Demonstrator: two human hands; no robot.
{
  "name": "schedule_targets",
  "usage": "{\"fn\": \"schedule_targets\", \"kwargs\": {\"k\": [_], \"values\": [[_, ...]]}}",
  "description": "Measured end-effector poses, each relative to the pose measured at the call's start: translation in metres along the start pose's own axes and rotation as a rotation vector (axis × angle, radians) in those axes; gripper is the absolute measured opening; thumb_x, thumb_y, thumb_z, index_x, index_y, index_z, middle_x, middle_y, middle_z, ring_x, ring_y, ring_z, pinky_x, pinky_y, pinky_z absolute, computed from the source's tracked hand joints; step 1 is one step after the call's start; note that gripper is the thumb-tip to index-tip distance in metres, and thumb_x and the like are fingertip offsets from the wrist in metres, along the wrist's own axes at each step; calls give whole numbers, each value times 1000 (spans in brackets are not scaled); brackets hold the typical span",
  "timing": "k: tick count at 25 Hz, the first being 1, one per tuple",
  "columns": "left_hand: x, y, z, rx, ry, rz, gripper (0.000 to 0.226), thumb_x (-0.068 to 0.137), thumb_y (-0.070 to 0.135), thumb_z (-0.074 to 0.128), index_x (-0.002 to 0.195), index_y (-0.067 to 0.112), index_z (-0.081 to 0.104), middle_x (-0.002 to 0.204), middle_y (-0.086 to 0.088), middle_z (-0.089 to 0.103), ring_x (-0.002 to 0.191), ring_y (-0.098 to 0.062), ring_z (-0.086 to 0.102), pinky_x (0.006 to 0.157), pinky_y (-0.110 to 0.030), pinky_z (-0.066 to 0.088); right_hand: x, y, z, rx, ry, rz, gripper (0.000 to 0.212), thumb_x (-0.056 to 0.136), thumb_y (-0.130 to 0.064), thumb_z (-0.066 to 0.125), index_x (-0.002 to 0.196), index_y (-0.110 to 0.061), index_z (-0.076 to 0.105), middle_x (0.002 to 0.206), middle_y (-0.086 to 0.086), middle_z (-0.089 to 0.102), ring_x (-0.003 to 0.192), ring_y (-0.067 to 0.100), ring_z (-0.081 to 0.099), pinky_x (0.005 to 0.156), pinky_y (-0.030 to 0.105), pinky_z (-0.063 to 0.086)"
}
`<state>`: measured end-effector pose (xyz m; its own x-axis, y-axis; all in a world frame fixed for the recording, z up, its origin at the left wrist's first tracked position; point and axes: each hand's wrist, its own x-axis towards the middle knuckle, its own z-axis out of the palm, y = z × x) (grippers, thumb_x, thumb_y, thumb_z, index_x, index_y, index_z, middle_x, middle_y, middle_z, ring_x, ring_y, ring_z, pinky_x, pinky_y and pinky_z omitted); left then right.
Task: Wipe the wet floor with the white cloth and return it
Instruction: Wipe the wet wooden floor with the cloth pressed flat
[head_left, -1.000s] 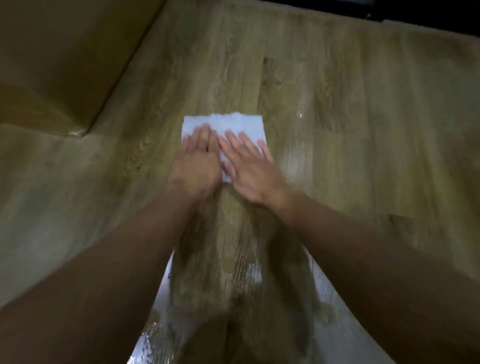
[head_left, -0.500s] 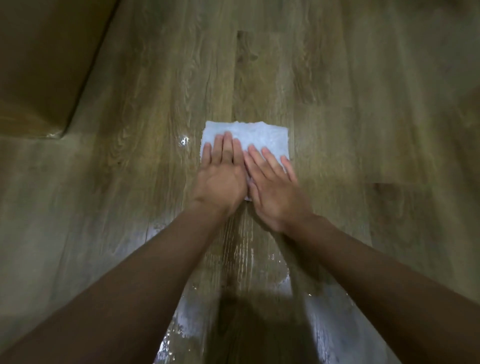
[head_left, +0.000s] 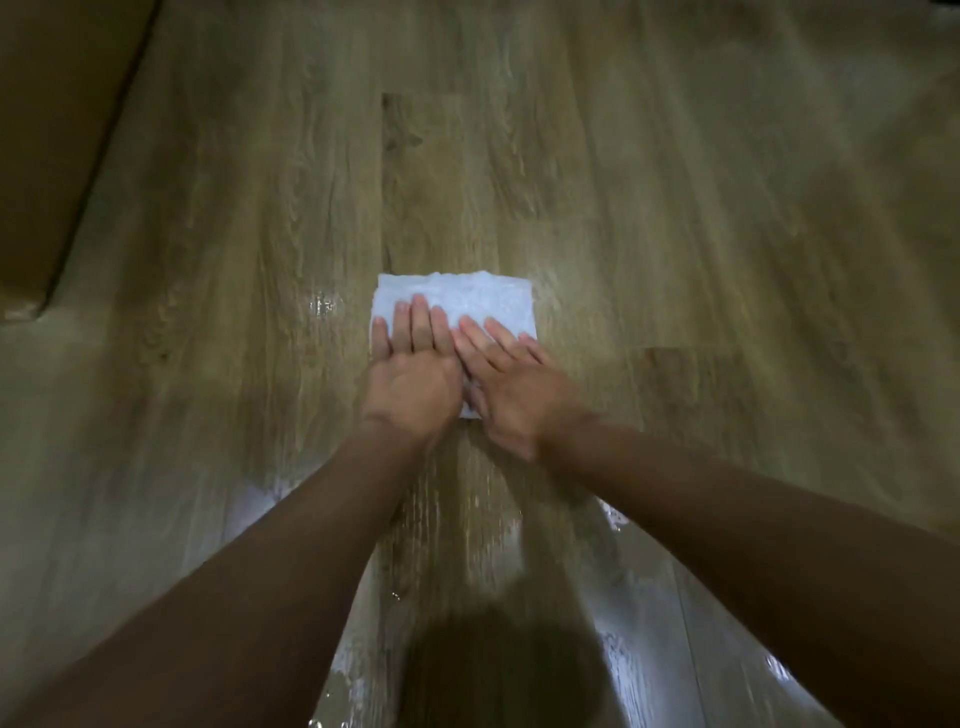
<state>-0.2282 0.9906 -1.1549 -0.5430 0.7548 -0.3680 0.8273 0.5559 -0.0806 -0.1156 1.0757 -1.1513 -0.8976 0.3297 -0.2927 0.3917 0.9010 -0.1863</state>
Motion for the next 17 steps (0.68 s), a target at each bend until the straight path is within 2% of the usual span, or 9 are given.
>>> {"fn": "schedule_targets", "kwargs": {"k": [5,8,11,13,15,17], "values": [[54,-3,-36,-79,-86,-89,74,101,37,33,150,-1,-6,159,-21,-10,147,-35,-8,119,-51,0,74,19,-37,7,-144,1,75,98,-51,37,154,-21,-2,163,-4,-3,150,18,-1,119,40,5],[62,-7,-53,-118,-177,-118,72,101,34,34,151,2,-7,159,-19,-12,147,-36,-6,119,-52,5,79,16,-44,28,-117,-5,72,99,-42,40,155,-22,-2,163,-4,-1,150,18,-1,120,38,3],[26,7,-34,-22,-60,-27,65,103,32,25,150,-3,-2,157,-26,-4,146,-42,3,117,-53,13,28,20,-23,-16,-23,-74,64,102,-35,30,155,-17,-1,163,1,0,150,22,0,120,40,6],[-7,23,-6,84,-10,48,62,102,29,18,150,-3,-4,157,-28,-3,145,-44,3,116,-54,9,-5,21,-8,-62,-73,-65,69,99,-39,31,154,-17,-3,163,1,-5,149,22,-4,119,41,5],[-13,23,5,77,-31,17,63,101,27,20,150,0,-6,158,-25,-5,146,-42,0,117,-54,5,4,18,-7,-38,-125,-31,75,94,-39,37,154,-17,-4,163,2,-7,149,25,-5,119,45,4],[16,22,-8,9,-13,-45,68,100,30,29,151,2,-5,159,-23,-5,147,-40,0,117,-52,7,43,21,-22,9,-111,-42,73,95,-31,39,154,-17,-2,163,2,-5,149,27,-4,118,48,4]]}}
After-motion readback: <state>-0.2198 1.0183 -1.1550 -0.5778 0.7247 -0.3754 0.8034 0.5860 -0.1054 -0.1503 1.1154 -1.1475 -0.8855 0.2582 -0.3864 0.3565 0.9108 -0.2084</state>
